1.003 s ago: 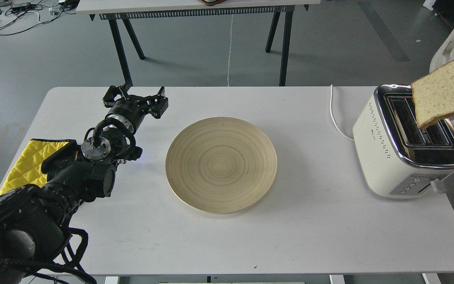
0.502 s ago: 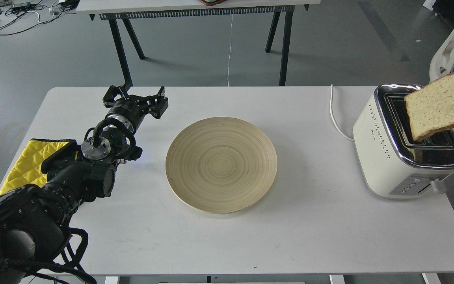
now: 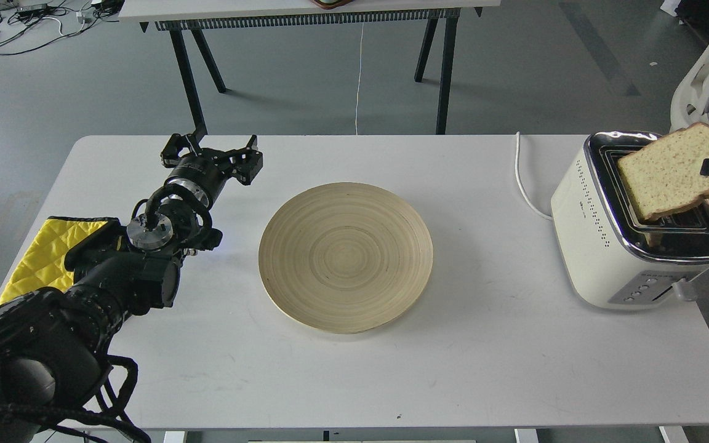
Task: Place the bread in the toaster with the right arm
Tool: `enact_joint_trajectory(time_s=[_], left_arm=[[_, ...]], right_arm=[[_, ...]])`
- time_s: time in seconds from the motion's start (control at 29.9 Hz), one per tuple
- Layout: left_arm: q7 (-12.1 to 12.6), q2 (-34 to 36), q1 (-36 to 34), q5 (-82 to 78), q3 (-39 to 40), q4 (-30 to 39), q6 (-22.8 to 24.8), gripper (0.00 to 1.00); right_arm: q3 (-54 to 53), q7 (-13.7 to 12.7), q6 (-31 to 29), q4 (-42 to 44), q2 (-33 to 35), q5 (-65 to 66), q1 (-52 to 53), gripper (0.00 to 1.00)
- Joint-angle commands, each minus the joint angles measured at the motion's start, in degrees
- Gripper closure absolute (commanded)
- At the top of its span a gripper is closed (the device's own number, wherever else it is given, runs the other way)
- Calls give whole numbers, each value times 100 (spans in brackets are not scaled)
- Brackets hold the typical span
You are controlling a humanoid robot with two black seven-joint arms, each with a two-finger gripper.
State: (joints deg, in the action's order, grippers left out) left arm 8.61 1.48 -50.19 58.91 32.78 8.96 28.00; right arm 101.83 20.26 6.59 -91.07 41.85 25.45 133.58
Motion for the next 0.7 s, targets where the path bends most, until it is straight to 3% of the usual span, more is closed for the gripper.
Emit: enact_joint_trajectory(time_s=[0.0,0.1,0.3,0.47,0.67], left_arm=[[0,2,0,-2,0,0,0,0],[0,2,0,-2,0,0,0,0],[0,2,0,7,0,0,0,0],[0,2,0,7,0,0,0,0],[0,2,0,-2,0,0,0,0]], right_arm=[[-84,-4,35,-7,-1,-145,-42,24],[-111,-13,26,2,-1,-277,-60,4],[-698,-4,35,63,43,-522,-156,4],[-1787,5,35,195,122,-1541,-376,3],[-4420,5,26,493,307,-1894,-1770,2]])
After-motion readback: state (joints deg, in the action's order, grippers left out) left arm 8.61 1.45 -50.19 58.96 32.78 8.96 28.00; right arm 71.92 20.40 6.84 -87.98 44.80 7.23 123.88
